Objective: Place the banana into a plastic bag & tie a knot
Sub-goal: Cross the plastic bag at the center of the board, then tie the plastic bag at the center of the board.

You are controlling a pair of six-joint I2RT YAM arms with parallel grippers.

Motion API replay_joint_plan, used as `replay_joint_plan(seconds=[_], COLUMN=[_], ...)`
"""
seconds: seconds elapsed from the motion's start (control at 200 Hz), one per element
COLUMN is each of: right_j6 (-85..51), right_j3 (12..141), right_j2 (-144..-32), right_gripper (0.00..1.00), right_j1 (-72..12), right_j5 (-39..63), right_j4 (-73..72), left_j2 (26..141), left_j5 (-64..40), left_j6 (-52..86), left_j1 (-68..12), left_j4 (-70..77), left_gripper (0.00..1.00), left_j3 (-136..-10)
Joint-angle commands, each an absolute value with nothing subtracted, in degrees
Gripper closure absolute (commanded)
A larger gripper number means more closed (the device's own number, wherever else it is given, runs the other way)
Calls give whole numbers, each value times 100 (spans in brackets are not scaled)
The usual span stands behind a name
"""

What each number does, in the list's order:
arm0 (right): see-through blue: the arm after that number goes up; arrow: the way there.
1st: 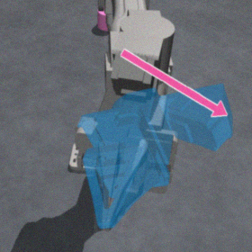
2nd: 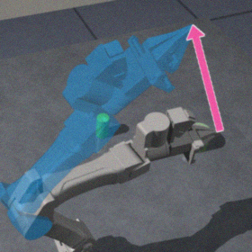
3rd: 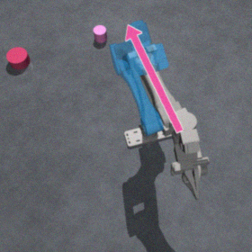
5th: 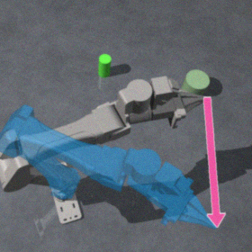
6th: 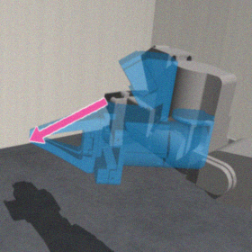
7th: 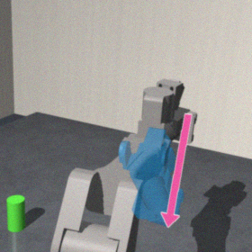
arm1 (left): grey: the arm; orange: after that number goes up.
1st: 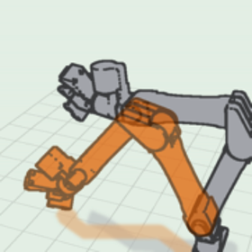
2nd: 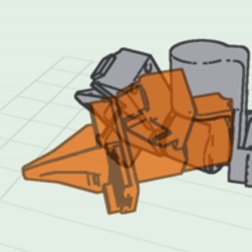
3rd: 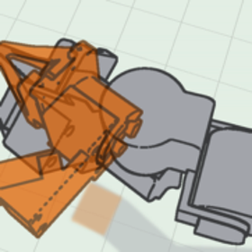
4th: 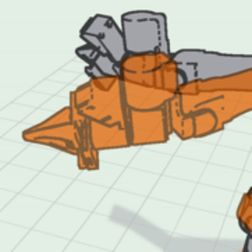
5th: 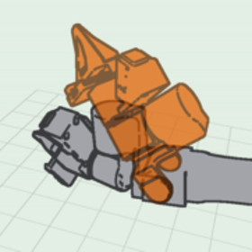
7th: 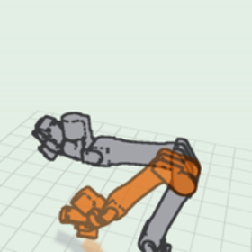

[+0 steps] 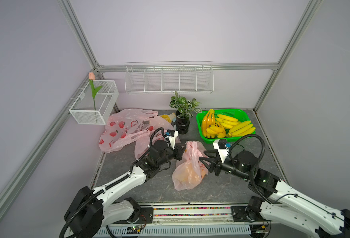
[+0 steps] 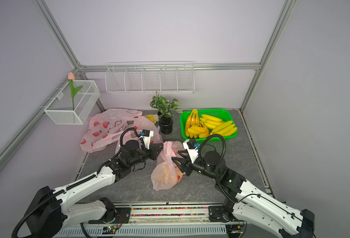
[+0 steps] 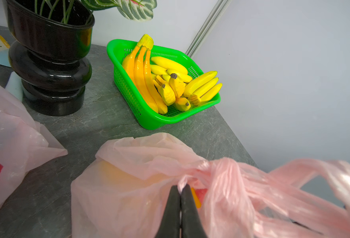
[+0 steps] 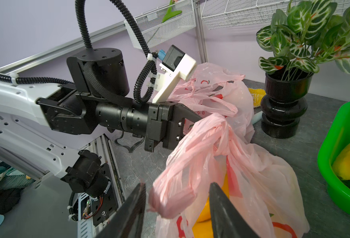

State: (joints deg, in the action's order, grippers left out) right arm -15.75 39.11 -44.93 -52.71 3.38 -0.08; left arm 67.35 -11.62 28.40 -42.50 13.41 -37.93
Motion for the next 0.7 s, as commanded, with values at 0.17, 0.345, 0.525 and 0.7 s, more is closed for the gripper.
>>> replay_joint_plan(seconds=[0.17,0.345,0.525,0.7], right_j6=[-1494,-1530,-1521,-1483], right_j3=[4096,4187,4251,4256], right_j2=[-4685,-4709,-4548,-4469], right_gripper=[62,79,93,93], right_j1=[-5303,-5300,-5305,-5301], right_j5=[-43,-480,-1514,-2112], right_j4=[20,181,689,1081], left_j2=[6742,6587,6172,5726], left_j5=[-1208,-1205,-652,-78], left_j6=[2795,2773,2775,2638], left_j1=[-4280,-4272,-4272,-4275], left_j4=[1390,1336,881,414], left_gripper=[100,100,100,100], left_j3=[-3812,-3771,-3697,-3587])
